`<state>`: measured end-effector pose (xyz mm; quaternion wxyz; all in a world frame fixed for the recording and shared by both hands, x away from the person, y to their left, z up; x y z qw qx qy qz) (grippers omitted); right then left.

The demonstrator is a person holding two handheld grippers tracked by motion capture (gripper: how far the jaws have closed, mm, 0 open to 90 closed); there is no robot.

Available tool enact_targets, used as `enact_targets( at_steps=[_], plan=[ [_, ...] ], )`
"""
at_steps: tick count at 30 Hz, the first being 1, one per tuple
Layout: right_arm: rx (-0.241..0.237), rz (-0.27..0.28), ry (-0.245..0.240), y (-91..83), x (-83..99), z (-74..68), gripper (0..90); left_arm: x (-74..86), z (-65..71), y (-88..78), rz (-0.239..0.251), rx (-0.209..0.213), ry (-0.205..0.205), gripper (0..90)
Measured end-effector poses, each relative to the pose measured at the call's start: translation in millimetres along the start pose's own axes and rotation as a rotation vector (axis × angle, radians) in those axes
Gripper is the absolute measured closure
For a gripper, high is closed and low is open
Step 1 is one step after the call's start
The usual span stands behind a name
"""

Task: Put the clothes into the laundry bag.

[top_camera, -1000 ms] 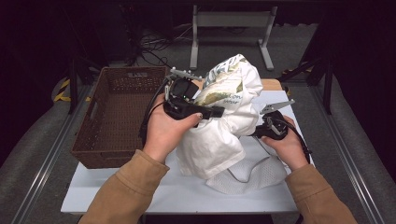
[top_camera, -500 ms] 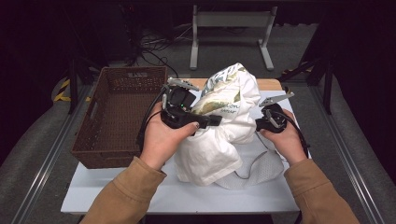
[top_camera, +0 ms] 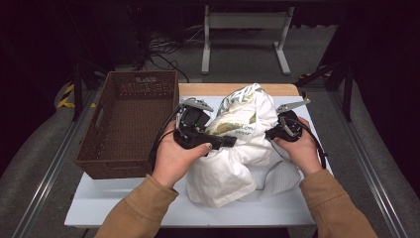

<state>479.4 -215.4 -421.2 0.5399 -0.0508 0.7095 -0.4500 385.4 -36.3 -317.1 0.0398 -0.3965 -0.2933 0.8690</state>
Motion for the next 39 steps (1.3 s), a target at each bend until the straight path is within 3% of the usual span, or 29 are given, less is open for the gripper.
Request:
enact_targets(
  at_steps=[7, 17, 27, 31, 39],
  plan=[
    [-0.003, 0.001, 0.004, 1.7, 0.6, 0.0, 88.3, 4.9, 3.1, 10.2, 0.003, 0.046, 0.009, 59.9],
    [-0.001, 0.0, 0.018, 1.9, 3.3, 2.0, 88.3, 25.0, 4.1, 31.5, -0.07, 0.077, 0.029, 59.9],
    [0.005, 0.001, 0.04, 2.6, 4.7, 4.8, 88.3, 42.7, -2.6, 44.6, -0.129, 0.088, 0.02, 59.8],
    [0.006, 0.01, 0.048, 2.2, 3.4, 5.5, 88.3, 51.3, -5.5, 53.1, -0.181, 0.054, 0.033, 59.8],
    [0.014, 0.006, 0.061, 1.2, 6.4, 10.1, 88.3, 57.7, -7.9, 58.9, -0.2, 0.061, 0.03, 59.8]
  ],
)
Point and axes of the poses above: each handheld gripper's, and its own axes: y roughly forward along the jaws, x roughly out of its underside, z roughly to its right, the point moved 9 cm from there along y, roughly forward along the jaws, and after that the axes turned 12 degrees about -y, right-handed, at the moved point
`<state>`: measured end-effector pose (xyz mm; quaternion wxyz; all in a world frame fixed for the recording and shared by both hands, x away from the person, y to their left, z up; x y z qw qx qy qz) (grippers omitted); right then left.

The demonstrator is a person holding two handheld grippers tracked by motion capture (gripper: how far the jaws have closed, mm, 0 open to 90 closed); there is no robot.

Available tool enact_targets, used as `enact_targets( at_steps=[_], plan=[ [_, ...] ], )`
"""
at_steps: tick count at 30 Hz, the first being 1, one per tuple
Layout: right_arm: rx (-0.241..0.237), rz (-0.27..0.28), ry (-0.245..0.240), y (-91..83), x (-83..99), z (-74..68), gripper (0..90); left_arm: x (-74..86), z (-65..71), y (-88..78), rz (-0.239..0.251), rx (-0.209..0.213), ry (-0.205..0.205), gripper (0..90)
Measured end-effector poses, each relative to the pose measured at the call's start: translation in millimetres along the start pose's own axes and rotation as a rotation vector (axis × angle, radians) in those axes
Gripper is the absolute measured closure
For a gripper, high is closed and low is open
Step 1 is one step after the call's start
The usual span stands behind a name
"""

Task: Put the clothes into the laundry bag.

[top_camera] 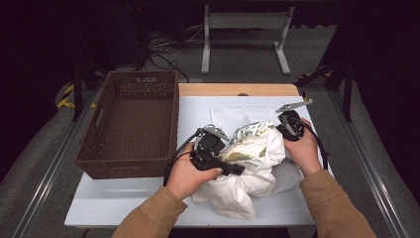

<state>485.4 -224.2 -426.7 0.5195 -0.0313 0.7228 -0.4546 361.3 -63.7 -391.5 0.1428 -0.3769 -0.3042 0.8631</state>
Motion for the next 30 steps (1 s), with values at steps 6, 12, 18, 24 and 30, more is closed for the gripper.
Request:
enact_targets(
  at_steps=[6, 12, 18, 24, 30],
  plan=[
    [0.005, 0.001, -0.002, -1.1, -0.2, 1.4, 88.3, 7.3, -0.8, 3.6, -0.032, -0.007, 0.003, 59.8],
    [0.011, 0.005, -0.002, -2.9, -1.0, 2.7, 88.3, 13.6, -0.6, 7.8, -0.064, -0.009, 0.009, 59.8],
    [0.015, 0.008, -0.008, -3.7, -2.0, 2.2, 88.3, 19.7, 3.3, 17.3, -0.129, -0.014, 0.035, 59.8],
    [0.012, 0.006, -0.011, -3.6, -1.6, 0.5, 88.3, 21.7, 7.5, 31.1, -0.178, -0.003, 0.048, 59.7],
    [0.013, 0.009, -0.011, -5.1, -1.0, 1.2, 88.3, 23.5, 10.1, 46.2, -0.233, 0.01, 0.069, 59.5]
  ],
)
Point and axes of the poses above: each handheld gripper's, and its own axes: y roughly forward along the jaws, x roughly out of its underside, z roughly to its right, the point moved 9 cm from there along y, roughly forward along the jaws, and after that the axes turned 12 degrees about -y, right-handed, at the moved point
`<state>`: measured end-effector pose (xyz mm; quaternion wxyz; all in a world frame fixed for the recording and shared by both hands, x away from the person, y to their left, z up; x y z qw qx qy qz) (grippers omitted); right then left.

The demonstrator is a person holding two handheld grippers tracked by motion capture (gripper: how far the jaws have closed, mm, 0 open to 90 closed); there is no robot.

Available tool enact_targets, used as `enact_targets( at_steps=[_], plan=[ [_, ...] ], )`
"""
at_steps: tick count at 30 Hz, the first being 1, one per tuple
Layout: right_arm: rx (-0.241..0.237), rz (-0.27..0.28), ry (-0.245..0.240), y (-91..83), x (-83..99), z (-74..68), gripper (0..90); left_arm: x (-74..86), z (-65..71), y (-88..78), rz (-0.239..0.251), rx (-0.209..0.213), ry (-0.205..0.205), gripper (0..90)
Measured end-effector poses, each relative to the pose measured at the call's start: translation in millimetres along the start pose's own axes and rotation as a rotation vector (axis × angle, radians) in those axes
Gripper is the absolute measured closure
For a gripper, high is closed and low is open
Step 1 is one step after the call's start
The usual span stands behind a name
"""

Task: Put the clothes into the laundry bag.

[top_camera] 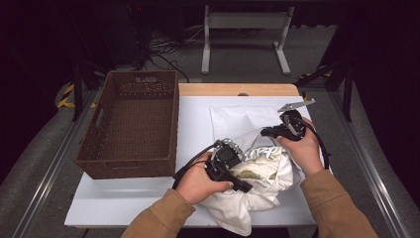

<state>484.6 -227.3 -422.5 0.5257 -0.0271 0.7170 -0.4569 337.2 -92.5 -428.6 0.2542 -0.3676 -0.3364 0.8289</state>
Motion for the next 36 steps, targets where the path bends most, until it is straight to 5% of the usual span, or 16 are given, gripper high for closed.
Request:
enact_targets(
  at_steps=[9, 19, 29, 36],
  plan=[
    [-0.006, -0.002, -0.018, 0.8, -0.5, -5.4, 88.3, -4.6, -1.0, 17.0, -0.051, 0.013, 0.001, 59.4],
    [-0.014, 0.023, -0.047, -6.8, -3.2, -13.5, 88.2, -7.4, -11.3, 16.1, -0.035, -0.011, -0.077, 59.3],
    [-0.02, 0.057, -0.096, -19.8, -8.8, -28.0, 88.1, -5.7, -23.0, 0.8, 0.007, -0.092, -0.17, 59.4],
    [-0.025, 0.085, -0.136, -31.2, -12.2, -39.6, 88.0, -4.6, -23.8, -8.5, 0.029, -0.166, -0.17, 59.4]
  ],
)
Point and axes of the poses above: each handheld gripper's, and its own axes: y roughly forward along the jaws, x roughly out of its underside, z roughly to its right, the point moved 9 cm from there along y, roughly forward along the jaws, and after that the axes turned 12 degrees about -y, right-handed, at the moved point
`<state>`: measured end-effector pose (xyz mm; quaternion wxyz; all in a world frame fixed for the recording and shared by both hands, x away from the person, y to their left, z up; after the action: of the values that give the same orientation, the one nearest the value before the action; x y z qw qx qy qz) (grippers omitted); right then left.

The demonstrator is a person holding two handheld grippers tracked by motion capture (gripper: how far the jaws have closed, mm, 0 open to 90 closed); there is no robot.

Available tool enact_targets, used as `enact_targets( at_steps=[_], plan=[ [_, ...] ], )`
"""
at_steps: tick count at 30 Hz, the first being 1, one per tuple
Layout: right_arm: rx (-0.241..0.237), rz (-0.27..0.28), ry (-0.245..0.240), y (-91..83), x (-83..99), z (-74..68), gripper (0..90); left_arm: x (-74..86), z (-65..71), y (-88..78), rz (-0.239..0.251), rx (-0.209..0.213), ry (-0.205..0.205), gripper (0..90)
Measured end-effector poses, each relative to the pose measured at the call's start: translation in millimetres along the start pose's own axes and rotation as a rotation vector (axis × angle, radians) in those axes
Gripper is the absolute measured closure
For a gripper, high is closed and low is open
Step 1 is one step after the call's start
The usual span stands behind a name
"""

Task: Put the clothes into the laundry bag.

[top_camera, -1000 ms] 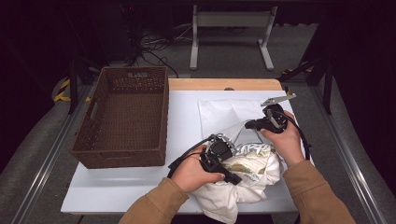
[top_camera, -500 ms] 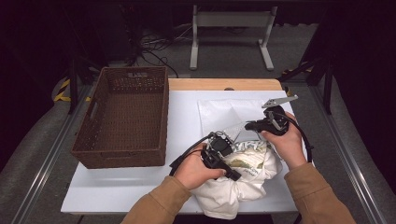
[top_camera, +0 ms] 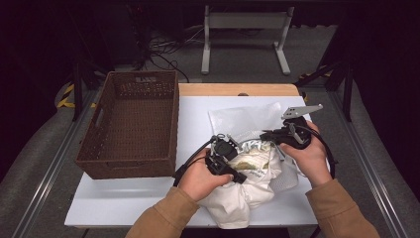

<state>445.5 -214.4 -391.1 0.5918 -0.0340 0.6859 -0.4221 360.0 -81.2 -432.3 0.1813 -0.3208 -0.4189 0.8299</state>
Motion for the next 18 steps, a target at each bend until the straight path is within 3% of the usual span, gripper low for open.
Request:
enact_targets(
  at_steps=[10, 18],
  plan=[
    [-0.015, 0.028, -0.039, -8.0, -7.4, -14.7, 87.9, -5.9, -2.3, -1.9, 0.0, -0.063, -0.036, 59.5],
    [-0.024, 0.042, -0.063, -7.4, -14.2, -23.8, 88.0, -18.1, -4.1, 7.8, -0.005, -0.12, -0.015, 59.4]
  ],
)
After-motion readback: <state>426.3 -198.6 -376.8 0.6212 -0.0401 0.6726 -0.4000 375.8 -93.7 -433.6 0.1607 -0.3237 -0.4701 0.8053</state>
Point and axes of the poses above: each handheld gripper's, and its own axes: y roughly forward along the jaws, x roughly out of its underside, z roughly to its right, the point moved 9 cm from there along y, roughly forward along the jaws, and after that the axes turned 12 degrees about -y, right-handed, at the moved point
